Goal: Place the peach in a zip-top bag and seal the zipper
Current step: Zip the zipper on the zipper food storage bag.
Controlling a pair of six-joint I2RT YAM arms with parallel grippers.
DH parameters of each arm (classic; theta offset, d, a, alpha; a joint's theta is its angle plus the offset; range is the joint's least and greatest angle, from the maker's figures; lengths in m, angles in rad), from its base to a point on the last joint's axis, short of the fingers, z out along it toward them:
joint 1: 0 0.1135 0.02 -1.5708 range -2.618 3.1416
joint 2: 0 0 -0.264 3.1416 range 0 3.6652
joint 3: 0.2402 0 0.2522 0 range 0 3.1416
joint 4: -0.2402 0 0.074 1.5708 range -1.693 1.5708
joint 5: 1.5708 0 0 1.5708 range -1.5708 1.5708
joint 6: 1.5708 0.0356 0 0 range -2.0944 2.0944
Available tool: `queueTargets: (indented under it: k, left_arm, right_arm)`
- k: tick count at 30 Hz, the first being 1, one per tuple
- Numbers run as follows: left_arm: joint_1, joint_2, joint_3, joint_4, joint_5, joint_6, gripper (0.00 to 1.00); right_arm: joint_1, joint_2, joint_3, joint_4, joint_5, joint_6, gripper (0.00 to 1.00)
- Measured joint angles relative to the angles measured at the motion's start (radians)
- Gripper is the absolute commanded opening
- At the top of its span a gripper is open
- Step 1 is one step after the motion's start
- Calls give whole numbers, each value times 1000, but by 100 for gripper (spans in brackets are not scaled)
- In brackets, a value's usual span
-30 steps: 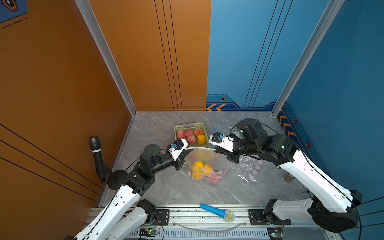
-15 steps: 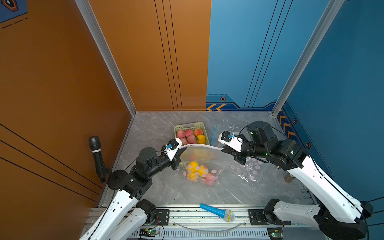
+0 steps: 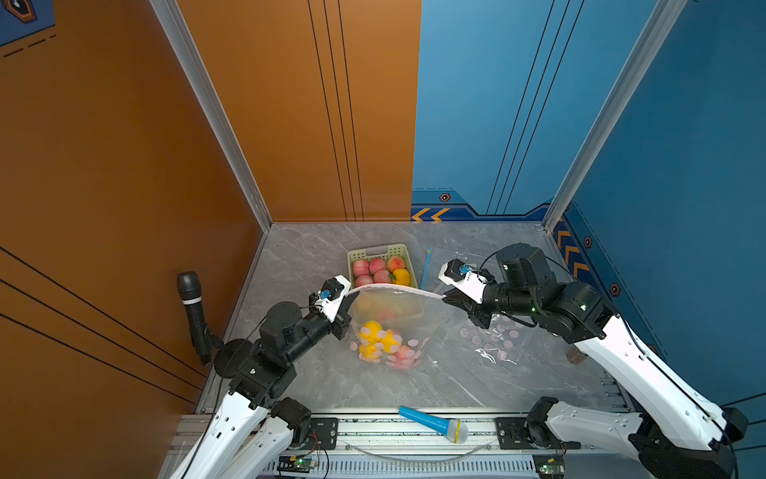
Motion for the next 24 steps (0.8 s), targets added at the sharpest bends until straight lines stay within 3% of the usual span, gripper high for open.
queueTargets:
  k: [24]
  left_arm:
    - [11,-16,-1,-13,-26,-1,0]
  right_arm:
    - [-6,-6,-43,41,-24,26,0]
